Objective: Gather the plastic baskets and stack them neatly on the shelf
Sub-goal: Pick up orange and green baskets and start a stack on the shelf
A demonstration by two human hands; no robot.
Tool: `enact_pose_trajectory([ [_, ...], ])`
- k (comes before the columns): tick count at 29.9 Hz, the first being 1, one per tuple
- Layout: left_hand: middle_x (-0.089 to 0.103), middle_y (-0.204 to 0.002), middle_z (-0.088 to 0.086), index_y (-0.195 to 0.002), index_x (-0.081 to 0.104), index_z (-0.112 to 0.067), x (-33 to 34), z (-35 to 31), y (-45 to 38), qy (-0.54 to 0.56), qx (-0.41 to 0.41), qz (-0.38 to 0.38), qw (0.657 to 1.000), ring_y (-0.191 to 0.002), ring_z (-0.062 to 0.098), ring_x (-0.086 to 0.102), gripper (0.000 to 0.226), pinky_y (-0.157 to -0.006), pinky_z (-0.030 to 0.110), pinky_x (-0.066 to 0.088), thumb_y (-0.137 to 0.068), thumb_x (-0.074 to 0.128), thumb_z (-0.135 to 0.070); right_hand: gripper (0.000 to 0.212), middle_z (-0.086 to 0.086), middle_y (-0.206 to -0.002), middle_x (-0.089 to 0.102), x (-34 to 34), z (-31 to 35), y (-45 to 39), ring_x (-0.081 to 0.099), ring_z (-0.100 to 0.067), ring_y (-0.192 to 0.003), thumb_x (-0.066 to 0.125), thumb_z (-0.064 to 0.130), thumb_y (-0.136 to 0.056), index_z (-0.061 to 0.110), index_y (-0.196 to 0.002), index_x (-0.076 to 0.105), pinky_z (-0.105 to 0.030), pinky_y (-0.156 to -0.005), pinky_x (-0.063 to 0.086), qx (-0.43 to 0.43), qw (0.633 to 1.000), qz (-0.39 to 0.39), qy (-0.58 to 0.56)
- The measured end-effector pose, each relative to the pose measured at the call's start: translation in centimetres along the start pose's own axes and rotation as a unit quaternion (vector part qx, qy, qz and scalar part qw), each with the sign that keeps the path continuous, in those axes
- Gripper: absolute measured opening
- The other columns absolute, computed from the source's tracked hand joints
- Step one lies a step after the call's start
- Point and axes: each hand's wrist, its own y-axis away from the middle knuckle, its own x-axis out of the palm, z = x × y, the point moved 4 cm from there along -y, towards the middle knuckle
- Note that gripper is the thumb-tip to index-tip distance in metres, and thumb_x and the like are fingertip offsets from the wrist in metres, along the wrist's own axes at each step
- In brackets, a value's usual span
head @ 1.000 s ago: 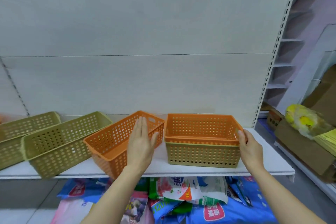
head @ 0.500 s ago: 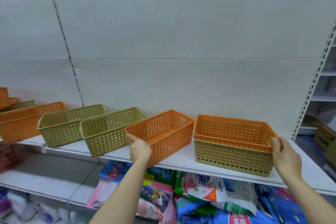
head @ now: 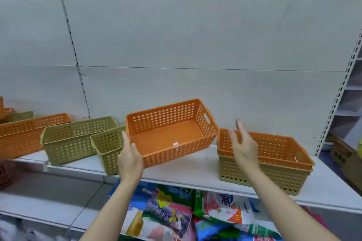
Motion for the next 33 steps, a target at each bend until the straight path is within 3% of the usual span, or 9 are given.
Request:
enact_pose_trajectory([
  [5, 0.055, -0.147, 0.011, -0.161, 0.026, -0.018, -4.2, 2.2, -3.7, 0.083, 0.059, 0.038, 0.994, -0.130, 0.028, 0.053, 0.052, -0.104, 0.035, 0.038, -0.110, 0.037, -0.016, 0.053, 0.003, -0.139, 0.052, 5.7, 3.5, -0.3, 0.052, -0.014, -0.124, 0.053, 0.038, -0.095, 0.031, -0.145, 0.037, -0.043, -0.099, 0.048, 0.068, 0.987, 0.030, -0.145],
  [8, 0.051, -0.150, 0.007, -0.161, 0.027, -0.017, -5.9, 3.9, -6.2, 0.096, 0.061, 0.044, 0.992, -0.123, 0.017, 0.051, 0.051, -0.101, 0.030, 0.037, -0.110, 0.036, -0.017, 0.047, 0.007, -0.126, 0.062, 9.0, 5.5, 1.5, 0.061, -0.010, -0.110, 0.053, 0.020, -0.097, 0.038, -0.139, 0.042, -0.034, -0.085, 0.057, 0.072, 0.971, 0.065, -0.216],
  [14, 0.051, -0.150, 0.001, -0.162, 0.023, -0.024, -6.4, 6.6, -9.5, 0.104, 0.060, 0.070, 0.990, -0.130, 0.024, 0.053, 0.052, -0.116, 0.050, 0.035, -0.111, 0.034, -0.024, 0.049, 0.011, -0.138, 0.051, 14.5, 6.7, 3.9, 0.052, -0.008, -0.122, 0.044, 0.018, -0.101, 0.041, -0.143, 0.036, -0.033, -0.096, 0.051, 0.091, 0.971, -0.022, -0.220],
  [18, 0.063, -0.121, -0.006, -0.158, 0.034, -0.021, -6.5, 6.6, -10.5, 0.136, 0.078, 0.081, 0.984, -0.094, 0.010, 0.063, 0.047, -0.086, 0.029, 0.051, -0.111, 0.034, -0.027, 0.045, 0.007, -0.140, 0.051, 15.6, 6.0, 3.9, 0.054, -0.013, -0.122, 0.042, 0.019, -0.101, 0.042, -0.140, 0.040, -0.044, -0.093, 0.053, 0.132, 0.957, -0.114, -0.233],
  [20, 0.062, -0.137, 0.002, -0.155, 0.040, -0.021, -6.3, 8.0, -11.8, 0.156, 0.037, 0.050, 0.986, -0.117, 0.016, 0.061, 0.047, -0.099, 0.036, 0.048, -0.111, 0.034, -0.034, 0.043, 0.007, -0.138, 0.052, 15.4, 6.1, 3.9, 0.057, -0.012, -0.116, 0.042, 0.018, -0.101, 0.035, -0.141, 0.042, -0.028, -0.085, 0.056, 0.136, 0.954, -0.149, -0.221],
  [23, 0.025, -0.165, 0.013, -0.161, 0.020, -0.013, -4.2, 12.6, -14.3, 0.029, -0.130, 0.056, 0.989, -0.150, 0.038, 0.026, 0.066, -0.120, 0.054, 0.025, -0.106, 0.047, -0.035, 0.042, 0.010, -0.134, 0.050, 14.6, 6.2, 3.7, 0.057, -0.005, -0.105, 0.040, 0.017, -0.102, 0.029, -0.143, 0.042, -0.010, -0.069, 0.052, 0.134, 0.955, -0.174, -0.200],
  [27, 0.052, -0.142, 0.026, -0.158, 0.013, -0.010, -0.9, 15.4, -13.6, 0.091, -0.290, 0.141, 0.942, -0.124, 0.046, 0.054, 0.068, -0.104, 0.056, 0.044, -0.103, 0.050, -0.025, 0.042, 0.005, -0.141, 0.048, 13.7, 5.5, 2.9, 0.053, -0.016, -0.120, 0.041, 0.021, -0.102, 0.032, -0.143, 0.041, -0.041, -0.093, 0.052, 0.133, 0.952, -0.186, -0.201],
  [30, 0.063, -0.121, 0.025, -0.151, 0.032, -0.015, -0.4, 15.3, -14.5, 0.047, -0.260, 0.104, 0.959, -0.106, 0.043, 0.062, 0.052, -0.094, 0.051, 0.050, -0.100, 0.039, -0.011, 0.042, 0.007, -0.136, 0.050, 12.4, 5.7, 2.7, 0.056, -0.012, -0.114, 0.040, 0.020, -0.102, 0.030, -0.143, 0.041, -0.035, -0.090, 0.052, 0.125, 0.950, -0.196, -0.206],
  [33, 0.063, -0.127, 0.025, -0.157, 0.031, -0.022, -0.2, 14.1, -14.2, 0.044, -0.197, 0.084, 0.976, -0.111, 0.045, 0.060, 0.056, -0.100, 0.051, 0.046, -0.103, 0.040, -0.011, 0.041, 0.014, -0.130, 0.051, 9.8, 6.0, 2.5, 0.058, 0.006, -0.102, 0.043, 0.016, -0.101, 0.025, -0.141, 0.044, -0.023, -0.086, 0.053, 0.106, 0.945, -0.227, -0.209],
])
